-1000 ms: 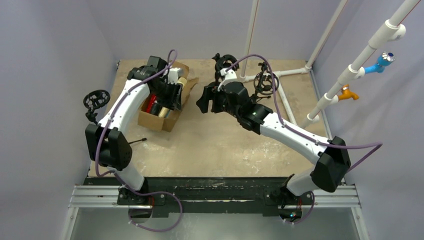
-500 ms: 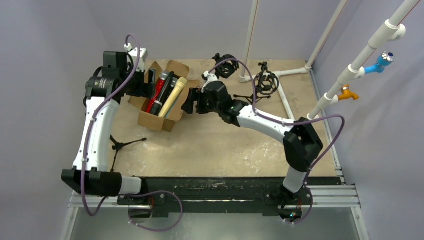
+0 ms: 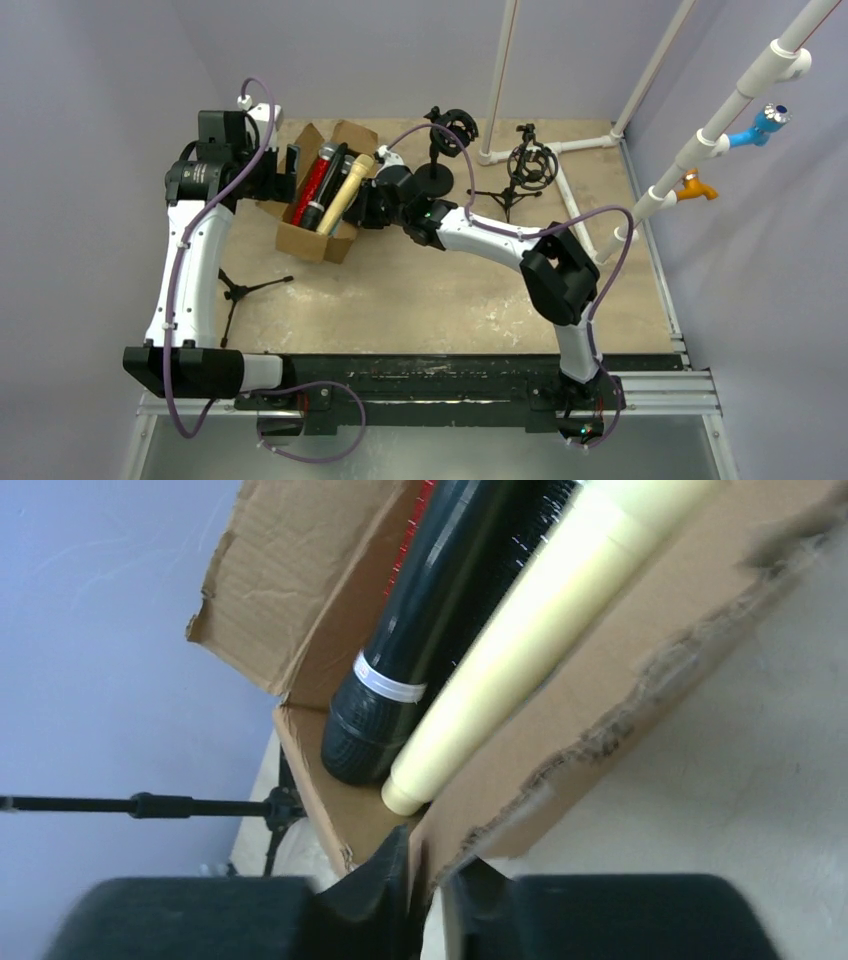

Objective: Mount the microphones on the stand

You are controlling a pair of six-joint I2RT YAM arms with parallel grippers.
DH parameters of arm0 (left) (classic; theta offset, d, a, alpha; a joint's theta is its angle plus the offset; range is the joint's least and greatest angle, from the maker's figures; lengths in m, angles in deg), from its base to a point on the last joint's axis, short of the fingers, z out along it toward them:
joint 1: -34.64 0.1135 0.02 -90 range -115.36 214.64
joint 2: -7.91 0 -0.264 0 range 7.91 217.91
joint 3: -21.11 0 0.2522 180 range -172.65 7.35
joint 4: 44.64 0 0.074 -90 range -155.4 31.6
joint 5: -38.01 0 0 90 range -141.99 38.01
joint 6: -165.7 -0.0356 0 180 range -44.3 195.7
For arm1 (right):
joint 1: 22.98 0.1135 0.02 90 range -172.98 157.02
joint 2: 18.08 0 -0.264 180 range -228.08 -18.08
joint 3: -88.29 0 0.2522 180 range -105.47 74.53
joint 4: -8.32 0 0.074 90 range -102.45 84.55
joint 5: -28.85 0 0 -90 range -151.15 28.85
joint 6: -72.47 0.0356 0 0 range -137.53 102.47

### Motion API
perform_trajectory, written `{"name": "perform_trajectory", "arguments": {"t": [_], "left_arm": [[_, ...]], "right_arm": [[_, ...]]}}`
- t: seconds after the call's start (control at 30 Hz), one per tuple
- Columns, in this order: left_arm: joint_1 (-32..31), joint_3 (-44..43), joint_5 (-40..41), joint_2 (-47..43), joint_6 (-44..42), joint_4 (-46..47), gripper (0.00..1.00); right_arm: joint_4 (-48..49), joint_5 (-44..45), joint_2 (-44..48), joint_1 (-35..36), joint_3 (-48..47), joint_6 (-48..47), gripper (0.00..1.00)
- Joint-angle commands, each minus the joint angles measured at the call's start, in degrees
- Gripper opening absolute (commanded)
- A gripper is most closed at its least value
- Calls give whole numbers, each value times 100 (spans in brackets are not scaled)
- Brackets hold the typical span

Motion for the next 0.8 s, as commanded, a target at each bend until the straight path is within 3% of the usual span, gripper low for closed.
{"name": "perform_trajectory", "arguments": {"t": [0.0, 0.03, 0.17, 0.43, 0.53, 0.67, 0.77], "left_arm": [[32, 27, -110, -173, -140, 50, 85], [35, 76, -114, -204, -175, 74, 85], [32, 188, -215, -248, -210, 81, 85], [32, 384, -654, -295, -321, 63, 91], [34, 516, -977, -271, -236, 57, 99], [-69, 725, -1248, -177, -86, 208, 100], [-395, 688, -1018, 44, -117, 349, 100]], "right_arm": [[-240, 275, 338, -22, -184, -169, 5], [-299, 343, 466, -29, -84, -273, 0], [-507, 219, 1120, -106, 575, -679, 0], [-1145, -1300, 2341, -365, 1825, -1524, 0], [-1516, -1570, 2519, -366, 2020, -1928, 0], [-1561, -1987, 2572, -358, 2366, -2151, 0], [-1507, -2249, 2456, -306, 2466, -2234, 0]]}}
